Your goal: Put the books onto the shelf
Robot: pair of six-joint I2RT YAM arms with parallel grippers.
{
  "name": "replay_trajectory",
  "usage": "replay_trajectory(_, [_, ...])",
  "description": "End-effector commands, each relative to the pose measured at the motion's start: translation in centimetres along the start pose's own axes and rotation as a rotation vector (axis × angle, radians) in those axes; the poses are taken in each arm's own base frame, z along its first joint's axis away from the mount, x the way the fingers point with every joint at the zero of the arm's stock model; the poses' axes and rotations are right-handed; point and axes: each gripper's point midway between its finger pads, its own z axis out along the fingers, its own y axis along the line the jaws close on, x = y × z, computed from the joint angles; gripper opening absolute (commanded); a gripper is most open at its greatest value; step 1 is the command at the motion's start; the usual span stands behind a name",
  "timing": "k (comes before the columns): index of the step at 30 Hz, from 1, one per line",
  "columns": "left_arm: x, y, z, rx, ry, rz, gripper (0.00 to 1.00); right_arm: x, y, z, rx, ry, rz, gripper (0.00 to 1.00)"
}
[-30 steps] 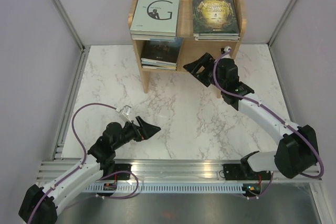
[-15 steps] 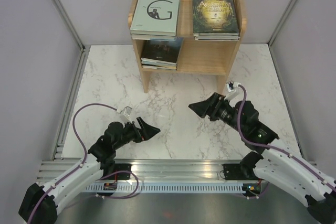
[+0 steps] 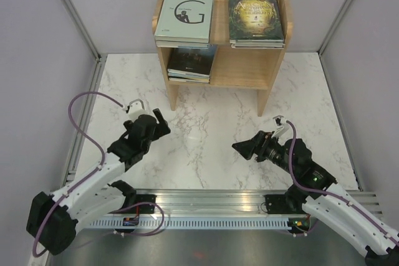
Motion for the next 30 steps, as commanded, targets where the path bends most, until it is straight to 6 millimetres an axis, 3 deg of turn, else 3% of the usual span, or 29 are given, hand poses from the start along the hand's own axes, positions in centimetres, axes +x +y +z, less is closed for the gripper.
replay_trajectory(1, [-2.7,5.8,1.4,-0.335,-0.118,0.106,1.00,0.0,0.4,-0.2,-0.029,-0.003,-0.047,0.85])
replay_trajectory(5, [-4.8,9.6,1.9,-0.535,-0.262,0.178,1.00,0.0,0.5,-0.5,-0.047,-0.005,-0.067,0.85])
replay_trajectory(11, [-7.9,10.6,2.8,-0.526,-0.384,0.181,1.00,0.6,0.5,-0.6,-0.062,0.017,-0.088,0.93])
replay_trajectory(13, [-8.0,11.9,3.1,-0.542,-0.431,0.196,1.00,0.5,0.8,-0.7,-0.069,0.022,-0.095,0.97])
replay_trajectory(16, [-6.5,14.0,4.1,-0.536,-0.453,0.168,1.00,0.6,0.6,-0.6,-0.062,0.028,-0.100,0.98])
replay_trajectory(18, [-5.8,13.9,4.5,-0.515,-0.414,0.184,1.00,0.9,0.5,-0.4,-0.058,0.045,-0.103,0.98])
replay_trajectory(20, [-7.7,12.7,4.5,-0.452,-0.488,0.194,1.00,1.3,0.3,-0.2,-0.052,0.066,-0.108,0.98])
replay_trajectory(25, [-8.2,13.2,5.6,-0.414,-0.488,0.208,1.00,1.9,-0.6,0.4,-0.047,0.062,-0.096,0.98])
replay_trajectory(30, [-9.7,12.1,7.2,-0.337,-0.511,0.226,1.00,2.3,-1.1,1.1,-0.049,0.061,-0.079,0.98])
